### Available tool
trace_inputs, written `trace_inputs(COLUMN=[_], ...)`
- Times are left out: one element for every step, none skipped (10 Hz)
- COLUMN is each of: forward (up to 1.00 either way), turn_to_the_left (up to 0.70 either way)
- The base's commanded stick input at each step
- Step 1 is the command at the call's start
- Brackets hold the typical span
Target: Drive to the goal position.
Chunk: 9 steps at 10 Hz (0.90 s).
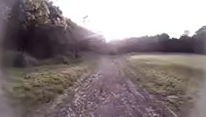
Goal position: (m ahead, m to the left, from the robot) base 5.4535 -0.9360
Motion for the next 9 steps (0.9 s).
trace_inputs(forward=[0.50,0.50,0.50,0.50,0.50,0.50,0.50,0.50,0.50], turn_to_the_left=[0.00,0.00,0.00,0.00,0.00,0.00,0.00,0.00,0.00])
